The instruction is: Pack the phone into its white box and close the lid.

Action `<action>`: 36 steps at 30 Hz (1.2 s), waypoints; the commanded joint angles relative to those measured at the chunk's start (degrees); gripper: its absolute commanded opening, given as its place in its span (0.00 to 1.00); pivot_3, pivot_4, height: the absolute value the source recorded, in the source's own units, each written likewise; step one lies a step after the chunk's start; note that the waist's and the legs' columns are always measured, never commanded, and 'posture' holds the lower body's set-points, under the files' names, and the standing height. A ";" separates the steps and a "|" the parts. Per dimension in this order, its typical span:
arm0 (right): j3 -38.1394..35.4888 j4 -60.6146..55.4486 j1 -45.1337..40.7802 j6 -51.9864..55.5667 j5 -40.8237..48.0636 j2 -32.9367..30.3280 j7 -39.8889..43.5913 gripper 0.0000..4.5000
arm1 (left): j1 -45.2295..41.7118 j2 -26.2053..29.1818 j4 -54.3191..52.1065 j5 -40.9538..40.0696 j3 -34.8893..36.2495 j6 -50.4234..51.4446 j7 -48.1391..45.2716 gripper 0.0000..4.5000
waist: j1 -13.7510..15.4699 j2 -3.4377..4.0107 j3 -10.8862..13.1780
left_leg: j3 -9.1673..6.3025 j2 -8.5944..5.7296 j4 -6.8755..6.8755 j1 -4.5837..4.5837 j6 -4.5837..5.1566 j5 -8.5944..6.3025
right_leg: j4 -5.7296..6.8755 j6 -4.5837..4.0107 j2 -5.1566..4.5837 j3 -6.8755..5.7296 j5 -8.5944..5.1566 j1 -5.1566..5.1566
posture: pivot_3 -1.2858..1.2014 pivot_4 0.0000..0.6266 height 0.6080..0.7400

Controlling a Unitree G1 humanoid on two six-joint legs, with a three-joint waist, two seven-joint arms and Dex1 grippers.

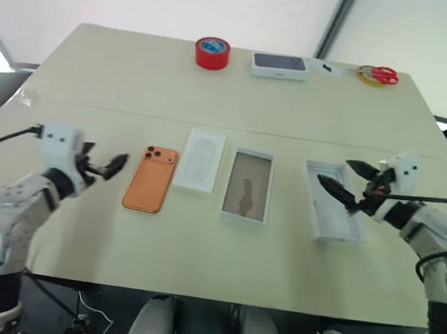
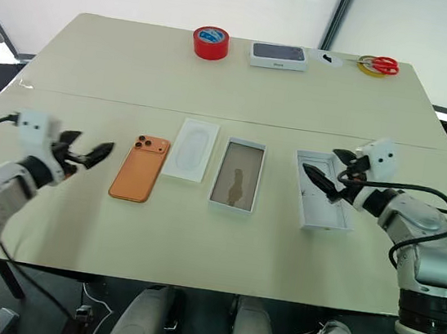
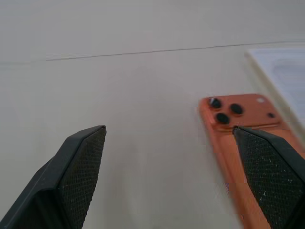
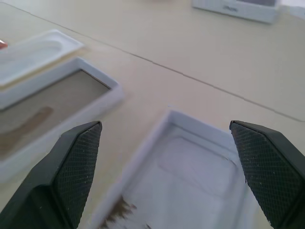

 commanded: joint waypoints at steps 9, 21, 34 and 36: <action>9.13 -10.16 -6.83 4.22 1.14 5.32 -2.27 1.00 | -17.82 -7.90 3.01 -2.19 -6.64 18.44 9.50 0.99 | -0.05 -0.02 -0.01 | -0.07 -0.06 0.03 0.01 0.00 0.00 | 0.04 0.02 0.09 -0.02 0.01 0.00 | 0.52 0.24 0.92; 9.44 -13.63 -3.51 4.95 1.26 4.50 -2.16 1.00 | -35.39 -16.03 21.15 0.28 -6.78 31.19 14.47 0.99 | -0.15 -0.05 -0.01 | -0.10 -0.16 0.06 0.02 -0.01 0.01 | 0.03 0.06 0.06 -0.04 0.02 0.05 | 0.52 0.24 0.92; 7.96 -16.47 -1.96 6.85 1.68 1.87 -1.45 1.00 | -40.09 -20.76 29.47 0.35 -4.80 33.90 14.90 0.99 | -0.05 -0.05 -0.01 | -0.10 -0.17 0.06 0.01 -0.01 0.02 | 0.03 0.06 0.04 -0.04 0.02 0.06 | 0.52 0.24 0.92; 8.29 -16.80 -1.99 7.16 1.82 1.03 -0.69 1.00 | -40.37 -21.06 29.83 0.51 -4.26 34.54 15.24 0.99 | -0.08 -0.05 -0.01 | -0.11 -0.17 0.06 0.01 -0.01 0.02 | 0.03 0.06 0.03 -0.04 0.02 0.06 | 0.52 0.24 0.92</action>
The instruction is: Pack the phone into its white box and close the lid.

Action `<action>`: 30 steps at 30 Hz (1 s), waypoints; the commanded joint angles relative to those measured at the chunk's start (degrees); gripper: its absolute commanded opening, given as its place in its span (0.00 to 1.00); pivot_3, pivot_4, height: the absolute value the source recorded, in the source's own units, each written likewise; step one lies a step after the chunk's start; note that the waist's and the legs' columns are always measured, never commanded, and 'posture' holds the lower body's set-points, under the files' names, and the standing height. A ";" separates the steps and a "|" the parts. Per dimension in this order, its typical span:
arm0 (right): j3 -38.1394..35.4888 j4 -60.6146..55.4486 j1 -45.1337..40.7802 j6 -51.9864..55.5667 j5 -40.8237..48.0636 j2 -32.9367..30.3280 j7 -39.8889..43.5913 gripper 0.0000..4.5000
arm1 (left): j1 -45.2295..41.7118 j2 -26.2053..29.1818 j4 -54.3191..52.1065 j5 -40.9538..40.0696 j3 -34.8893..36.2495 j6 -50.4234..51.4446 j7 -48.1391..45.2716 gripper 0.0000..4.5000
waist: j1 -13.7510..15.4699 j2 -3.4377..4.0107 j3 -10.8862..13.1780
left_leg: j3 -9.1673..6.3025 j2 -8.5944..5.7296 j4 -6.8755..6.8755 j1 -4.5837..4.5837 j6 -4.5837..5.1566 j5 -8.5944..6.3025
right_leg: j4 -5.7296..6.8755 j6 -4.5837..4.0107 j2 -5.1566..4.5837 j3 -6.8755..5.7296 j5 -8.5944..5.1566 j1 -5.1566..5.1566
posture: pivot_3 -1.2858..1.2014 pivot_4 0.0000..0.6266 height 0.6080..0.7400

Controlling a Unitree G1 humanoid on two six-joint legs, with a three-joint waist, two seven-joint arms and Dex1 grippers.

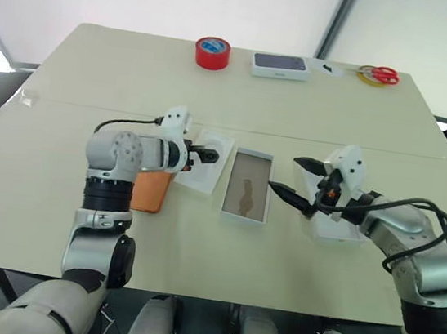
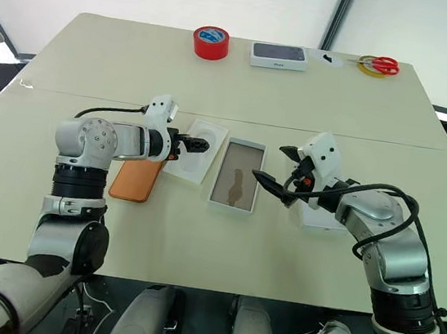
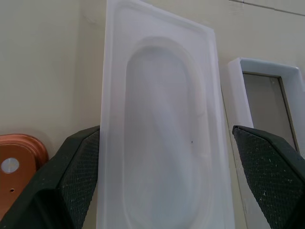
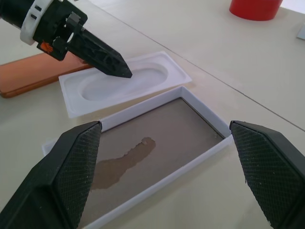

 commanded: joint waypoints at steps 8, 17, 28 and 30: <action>2.95 -7.58 -0.30 7.46 3.65 -8.24 6.73 1.00 | 0.37 -0.41 -4.10 0.19 1.89 6.04 0.86 0.87 | -0.04 -0.01 0.00 | -0.10 0.01 0.00 0.01 0.00 0.00 | 0.00 0.00 0.00 -0.01 0.00 0.01 | 0.52 0.24 0.92; 4.96 -6.19 -1.44 8.06 1.79 -9.24 6.98 1.00 | 1.88 -1.02 -6.59 1.72 3.96 8.36 1.91 0.26 | 0.07 -0.01 0.00 | -0.18 0.00 0.01 0.00 0.00 0.00 | 0.00 0.00 -0.03 0.00 0.00 0.01 | 0.52 0.24 0.92; 5.15 -6.77 -1.06 7.72 1.00 -9.00 7.23 1.00 | 3.25 -0.73 -10.52 1.18 10.03 8.80 1.29 0.01 | -0.02 -0.01 0.00 | -0.18 0.01 0.00 0.01 0.00 0.00 | 0.01 0.00 -0.02 0.00 0.00 0.00 | 0.52 0.24 0.92; 4.77 -6.86 -0.91 7.84 1.17 -9.16 7.30 1.00 | 2.56 -2.14 -11.80 -0.65 15.87 10.09 0.84 0.01 | -0.05 -0.01 0.00 | -0.18 0.02 0.00 0.01 0.00 0.00 | 0.01 0.00 -0.01 0.00 0.00 -0.01 | 0.52 0.24 0.92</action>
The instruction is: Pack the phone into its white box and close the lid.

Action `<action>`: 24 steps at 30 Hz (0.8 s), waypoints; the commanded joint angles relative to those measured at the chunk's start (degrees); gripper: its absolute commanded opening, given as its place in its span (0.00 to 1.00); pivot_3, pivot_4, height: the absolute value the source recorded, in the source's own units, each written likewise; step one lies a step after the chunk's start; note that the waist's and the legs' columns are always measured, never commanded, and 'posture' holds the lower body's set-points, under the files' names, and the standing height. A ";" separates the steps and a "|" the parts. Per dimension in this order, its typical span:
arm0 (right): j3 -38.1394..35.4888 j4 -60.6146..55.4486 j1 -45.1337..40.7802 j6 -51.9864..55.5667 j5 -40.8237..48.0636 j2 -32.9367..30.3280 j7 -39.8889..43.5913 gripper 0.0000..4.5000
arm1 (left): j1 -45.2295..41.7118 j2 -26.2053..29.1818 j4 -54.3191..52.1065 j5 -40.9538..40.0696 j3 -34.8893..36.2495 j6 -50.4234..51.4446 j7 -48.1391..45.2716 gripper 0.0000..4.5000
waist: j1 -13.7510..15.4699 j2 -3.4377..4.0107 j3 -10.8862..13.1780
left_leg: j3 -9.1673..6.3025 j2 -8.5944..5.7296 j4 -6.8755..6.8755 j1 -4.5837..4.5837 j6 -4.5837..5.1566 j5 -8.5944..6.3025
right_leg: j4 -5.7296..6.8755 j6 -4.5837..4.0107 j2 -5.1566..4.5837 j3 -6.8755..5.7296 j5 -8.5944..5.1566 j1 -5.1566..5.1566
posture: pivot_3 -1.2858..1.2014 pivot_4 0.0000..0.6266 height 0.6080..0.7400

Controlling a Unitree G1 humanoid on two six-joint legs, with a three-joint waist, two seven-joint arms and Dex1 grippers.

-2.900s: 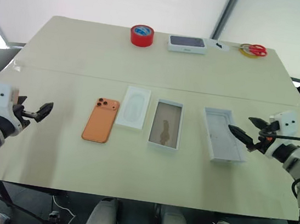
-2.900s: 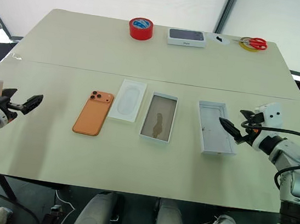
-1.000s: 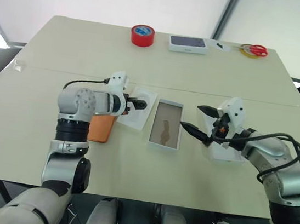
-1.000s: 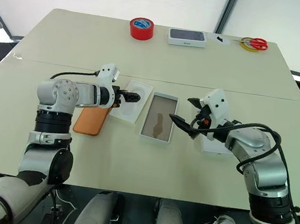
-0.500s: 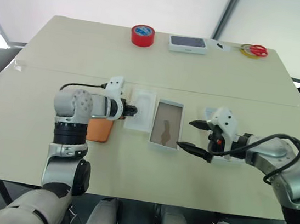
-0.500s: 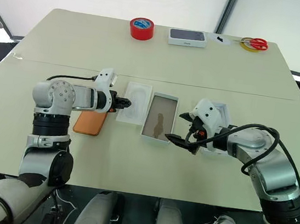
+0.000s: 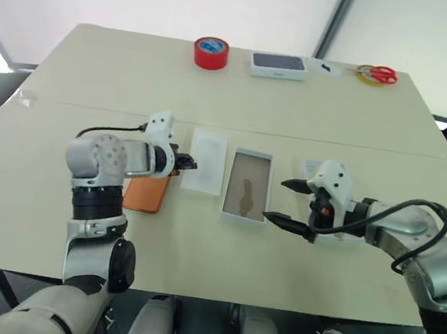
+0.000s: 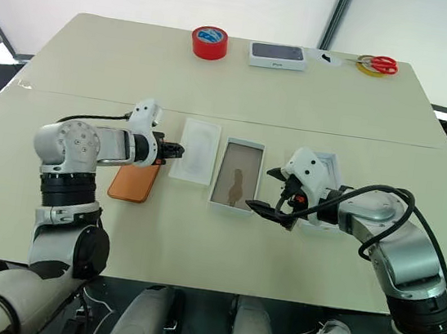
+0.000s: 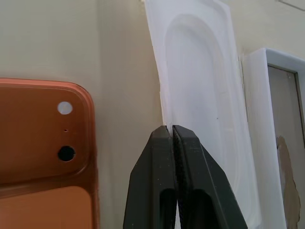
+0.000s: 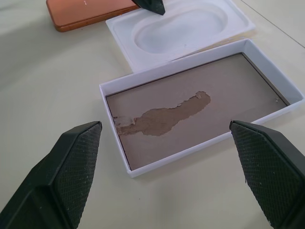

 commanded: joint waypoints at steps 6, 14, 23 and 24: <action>-2.65 0.03 0.90 -1.62 -0.74 -1.73 0.22 1.00 | -2.06 -4.93 -9.63 -9.85 18.85 5.28 -2.10 0.01 | 0.16 -0.02 0.01 | -0.02 0.00 0.01 -0.02 0.00 0.00 | -0.01 0.00 -0.01 0.00 0.00 0.00 | 0.52 0.24 0.92; -5.38 3.28 0.63 -3.89 -1.73 -4.24 1.37 1.00 | 0.39 -13.90 -13.83 -18.02 15.99 5.34 4.48 0.01 | 0.09 -0.05 0.01 | -0.04 -0.08 0.06 -0.01 0.00 0.00 | -0.07 0.00 -0.07 0.00 0.00 0.10 | 0.52 0.24 0.92; -8.92 6.37 2.12 -5.99 -2.05 -7.51 3.71 1.00 | 6.40 -20.30 -14.42 -21.33 7.84 5.34 13.13 0.01 | 0.07 -0.06 0.02 | -0.04 -0.07 0.04 0.01 0.02 -0.01 | -0.07 0.00 -0.03 0.01 0.00 0.09 | 0.52 0.24 0.92; -8.97 6.52 2.21 -6.23 -2.23 -7.56 3.74 1.00 | 6.80 -20.48 -14.51 -21.61 7.38 5.34 13.73 0.01 | 0.07 -0.06 0.02 | -0.04 -0.06 0.05 0.00 0.01 -0.01 | -0.07 0.00 -0.03 0.01 0.00 0.09 | 0.52 0.24 0.92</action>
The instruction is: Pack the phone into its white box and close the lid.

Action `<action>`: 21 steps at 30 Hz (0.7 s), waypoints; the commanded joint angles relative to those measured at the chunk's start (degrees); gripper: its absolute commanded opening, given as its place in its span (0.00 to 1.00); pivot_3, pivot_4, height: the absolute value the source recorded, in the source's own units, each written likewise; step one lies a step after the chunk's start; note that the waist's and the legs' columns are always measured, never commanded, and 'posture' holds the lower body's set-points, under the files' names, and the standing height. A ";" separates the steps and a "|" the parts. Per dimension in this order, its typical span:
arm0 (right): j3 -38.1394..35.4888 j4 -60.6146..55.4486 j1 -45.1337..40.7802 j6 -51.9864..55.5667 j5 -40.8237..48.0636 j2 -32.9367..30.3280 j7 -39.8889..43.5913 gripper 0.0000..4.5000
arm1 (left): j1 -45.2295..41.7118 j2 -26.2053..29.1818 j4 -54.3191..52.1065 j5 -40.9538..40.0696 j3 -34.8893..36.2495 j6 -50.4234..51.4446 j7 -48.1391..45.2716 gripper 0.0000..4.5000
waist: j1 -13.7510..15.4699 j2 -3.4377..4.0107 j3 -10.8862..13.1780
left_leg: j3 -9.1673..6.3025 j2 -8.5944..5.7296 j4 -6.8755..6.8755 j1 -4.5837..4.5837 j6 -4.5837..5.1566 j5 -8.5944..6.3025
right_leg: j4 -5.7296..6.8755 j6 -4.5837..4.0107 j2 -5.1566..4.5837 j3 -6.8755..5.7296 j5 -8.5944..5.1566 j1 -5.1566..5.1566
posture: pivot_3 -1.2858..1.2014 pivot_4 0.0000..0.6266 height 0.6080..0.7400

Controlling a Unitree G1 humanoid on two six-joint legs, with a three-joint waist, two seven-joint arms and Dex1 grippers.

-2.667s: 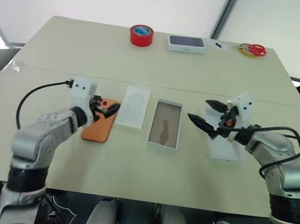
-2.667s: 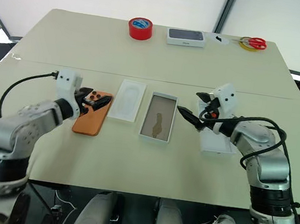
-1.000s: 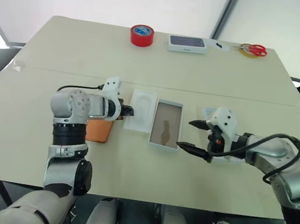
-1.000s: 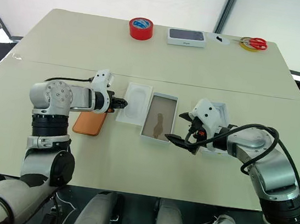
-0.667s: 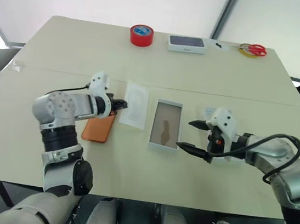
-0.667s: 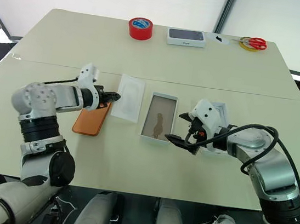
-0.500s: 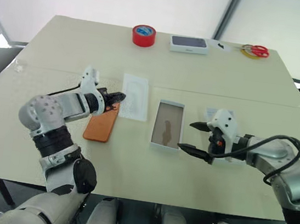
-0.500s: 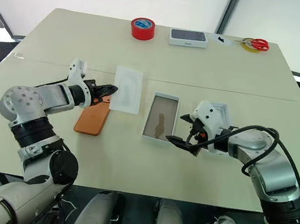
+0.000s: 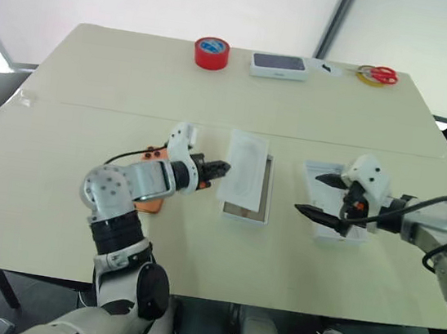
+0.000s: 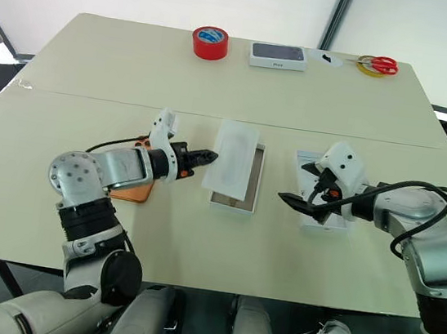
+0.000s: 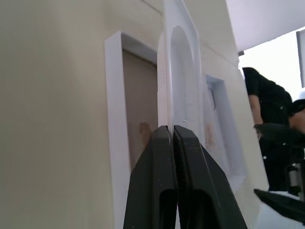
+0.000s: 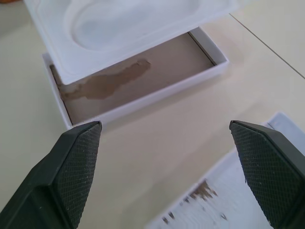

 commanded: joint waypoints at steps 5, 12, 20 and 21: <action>-1.50 0.07 -0.06 -2.22 -0.55 -0.40 0.21 1.00 | 1.02 -3.34 -1.47 -2.91 -3.02 0.49 3.75 0.01 | 0.09 0.00 0.00 | 0.00 -0.01 0.01 -0.01 0.00 0.00 | -0.01 -0.01 0.00 0.00 -0.01 0.00 | 0.52 0.24 0.92; -0.49 0.09 -0.71 -2.29 -0.81 0.46 -0.36 1.00 | 0.50 -4.79 -0.10 -2.39 -3.79 0.49 5.04 0.01 | 0.07 0.00 0.00 | 0.00 -0.02 0.01 -0.01 0.00 0.00 | -0.02 -0.02 0.00 0.00 -0.01 0.00 | 0.52 0.24 0.92; 1.09 -0.43 -2.10 -1.78 -1.22 2.01 -1.34 1.00 | -1.52 -4.44 -1.30 -4.45 -2.26 0.49 3.36 0.64 | 0.04 0.00 0.00 | 0.00 -0.02 0.01 0.00 0.00 0.00 | -0.02 -0.02 0.00 0.00 -0.01 0.00 | 0.52 0.24 0.92; 1.63 -0.49 -2.70 -1.84 -1.67 2.40 -1.82 1.00 | -1.81 -3.67 -1.86 -4.98 -1.93 0.49 2.86 0.64 | 0.01 0.00 0.00 | 0.00 -0.02 0.01 0.00 0.00 0.00 | -0.02 -0.02 0.00 0.00 -0.01 0.00 | 0.52 0.24 0.92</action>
